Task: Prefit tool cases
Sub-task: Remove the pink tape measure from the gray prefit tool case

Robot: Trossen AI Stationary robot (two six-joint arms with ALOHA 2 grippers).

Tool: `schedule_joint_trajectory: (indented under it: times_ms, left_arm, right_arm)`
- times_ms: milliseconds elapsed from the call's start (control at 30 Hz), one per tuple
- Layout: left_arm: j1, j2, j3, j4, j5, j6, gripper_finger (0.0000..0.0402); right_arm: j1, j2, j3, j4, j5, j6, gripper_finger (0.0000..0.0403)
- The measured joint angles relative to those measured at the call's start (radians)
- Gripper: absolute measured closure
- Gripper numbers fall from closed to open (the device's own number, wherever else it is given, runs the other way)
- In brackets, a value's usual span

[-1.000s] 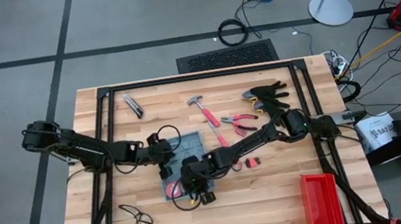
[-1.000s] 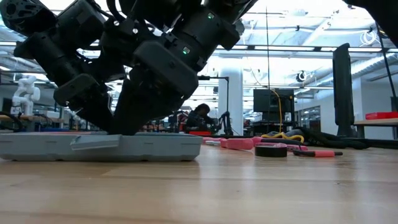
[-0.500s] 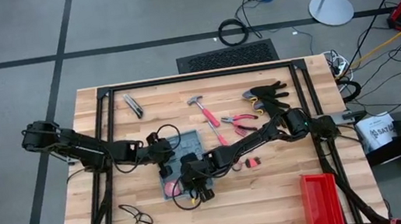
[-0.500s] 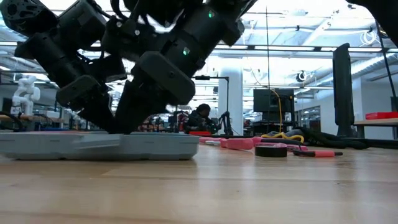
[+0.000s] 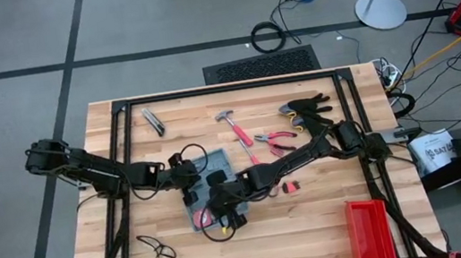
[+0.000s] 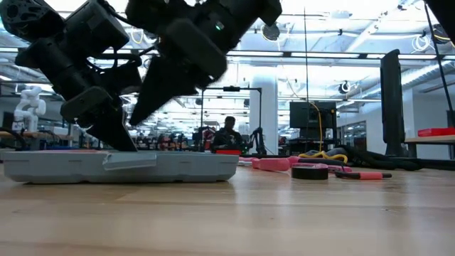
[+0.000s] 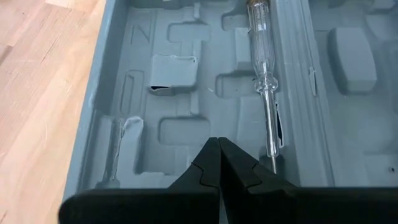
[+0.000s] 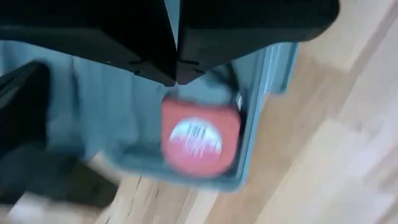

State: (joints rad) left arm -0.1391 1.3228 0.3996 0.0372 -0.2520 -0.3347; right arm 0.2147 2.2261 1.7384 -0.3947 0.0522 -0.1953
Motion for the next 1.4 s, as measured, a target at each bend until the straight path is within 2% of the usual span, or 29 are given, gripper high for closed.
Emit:
schedule_joint_trajectory:
  times_ms: [100, 200, 300, 567, 767, 833, 900, 1033, 1067, 1233, 1400]
  left_arm:
    - [0.000, 0.000, 0.000, 0.000, 0.000, 0.000, 0.0401]
    - [0.000, 0.000, -0.001, 0.000, 0.000, 0.000, 0.0401]
    - [0.000, 0.000, -0.001, 0.000, 0.000, 0.000, 0.0401]
    - [0.000, 0.000, -0.001, 0.000, 0.000, 0.000, 0.0401]
    - [0.000, 0.000, -0.001, 0.001, -0.001, 0.001, 0.0401]
    - [0.000, 0.000, -0.002, 0.001, -0.003, 0.001, 0.0401]
    - [0.000, 0.000, -0.002, 0.001, -0.003, 0.001, 0.0401]
    - [0.000, 0.000, -0.002, 0.002, -0.004, 0.001, 0.0401]
    - [0.000, 0.000, -0.002, 0.002, -0.004, 0.001, 0.0401]
    - [0.000, 0.000, -0.002, -0.002, -0.012, 0.002, 0.0401]
    - [0.000, 0.000, -0.002, -0.003, -0.011, 0.008, 0.0401]
  right_arm:
    - [-0.001, 0.000, 0.000, -0.039, -0.005, 0.008, 0.0399]
    - [0.002, 0.004, 0.000, -0.044, -0.034, 0.008, 0.0379]
    - [0.003, 0.008, 0.000, -0.041, -0.075, 0.020, 0.0346]
    - [0.003, 0.036, 0.004, -0.019, -0.077, 0.027, 0.0254]
    - [0.003, 0.098, 0.005, 0.024, -0.084, 0.030, 0.0239]
    - [0.003, 0.112, 0.007, 0.034, -0.083, 0.043, 0.0247]
    - [0.003, 0.120, 0.010, 0.037, -0.078, 0.057, 0.0272]
    - [0.001, 0.122, 0.008, 0.037, -0.064, 0.034, 0.0376]
    - [0.001, 0.122, 0.008, 0.040, -0.057, 0.022, 0.0388]
    - [0.009, 0.091, 0.001, 0.038, -0.003, -0.008, 0.0401]
    - [0.014, 0.002, -0.002, 0.032, 0.048, -0.024, 0.0402]
